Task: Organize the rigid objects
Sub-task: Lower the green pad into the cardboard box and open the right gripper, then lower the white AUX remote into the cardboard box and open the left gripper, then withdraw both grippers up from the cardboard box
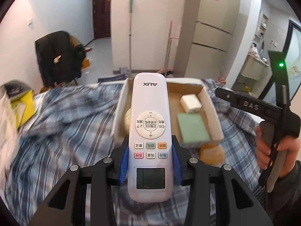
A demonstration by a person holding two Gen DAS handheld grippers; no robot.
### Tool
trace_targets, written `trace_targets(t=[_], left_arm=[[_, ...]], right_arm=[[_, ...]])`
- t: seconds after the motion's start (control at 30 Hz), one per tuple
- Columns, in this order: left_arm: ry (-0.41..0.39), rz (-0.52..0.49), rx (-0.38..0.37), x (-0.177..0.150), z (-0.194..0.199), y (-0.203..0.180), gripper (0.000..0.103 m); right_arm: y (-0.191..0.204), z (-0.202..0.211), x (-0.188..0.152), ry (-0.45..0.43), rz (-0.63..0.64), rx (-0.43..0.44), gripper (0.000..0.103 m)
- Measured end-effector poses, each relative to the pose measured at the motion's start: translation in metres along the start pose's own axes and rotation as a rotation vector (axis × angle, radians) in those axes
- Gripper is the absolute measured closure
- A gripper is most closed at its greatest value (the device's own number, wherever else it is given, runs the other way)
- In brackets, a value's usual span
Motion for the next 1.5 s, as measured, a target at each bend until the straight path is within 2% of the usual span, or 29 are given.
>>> trace_targets(t=[0.1, 0.23, 0.47, 0.6, 0.73, 0.9, 1.07, 1.1, 1.13, 1.17, 1.23, 1.37, 1.5], left_arm=[[0.026, -0.006, -0.042, 0.017, -0.023, -0.014, 0.061], [0.060, 0.005, -0.071, 0.031, -0.058, -0.030, 0.061], [0.125, -0.037, 0.002, 0.029, -0.113, -0.039, 0.061], [0.130, -0.059, 0.020, 0.027, -0.125, -0.042, 0.061], [0.159, -0.044, -0.001, 0.024, -0.138, -0.048, 0.061], [0.131, -0.070, 0.000, 0.021, -0.144, -0.052, 0.061], [0.143, -0.082, 0.008, 0.016, -0.150, -0.054, 0.060], [0.139, -0.089, 0.014, 0.016, -0.150, -0.054, 0.060], [0.127, -0.097, 0.021, 0.017, -0.148, -0.055, 0.054], [0.114, -0.101, 0.025, 0.019, -0.145, -0.055, 0.035], [0.091, -0.101, 0.016, 0.023, -0.134, -0.054, 0.019], [0.008, -0.091, -0.017, 0.034, -0.094, -0.048, 0.019], [-0.181, -0.114, -0.007, 0.045, -0.039, -0.040, 0.019]], right_arm=[[-0.010, -0.012, 0.011, 0.039, -0.053, 0.014, 0.015], [-0.021, -0.019, 0.015, 0.028, -0.090, 0.004, 0.015], [-0.033, -0.033, -0.006, 0.039, -0.083, -0.016, 0.015], [-0.035, -0.043, -0.012, 0.071, -0.095, 0.007, 0.015], [-0.038, -0.044, -0.013, 0.079, -0.105, 0.011, 0.015], [-0.042, -0.043, -0.012, 0.076, -0.111, 0.002, 0.015], [-0.040, -0.041, -0.012, 0.077, -0.105, 0.010, 0.015], [-0.040, -0.040, -0.011, 0.075, -0.102, 0.010, 0.015], [-0.039, -0.039, -0.010, 0.072, -0.101, 0.010, 0.015], [-0.039, -0.037, -0.009, 0.068, -0.101, 0.010, 0.015], [-0.038, -0.033, -0.007, 0.061, -0.103, 0.015, 0.015], [-0.039, -0.017, 0.004, 0.026, -0.118, 0.032, 0.015], [-0.038, 0.004, 0.013, -0.020, -0.105, 0.026, 0.015]])
Point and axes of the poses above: each gripper's, at about its wrist camera, not at the fingertips, and z roughly against the way its jaws point, y to its left, x to its top, the point moved 8 cm from there along -z, roughly the way its jaws point, and after that the axes turned 10 degrees about z, right-handed, at the moved point
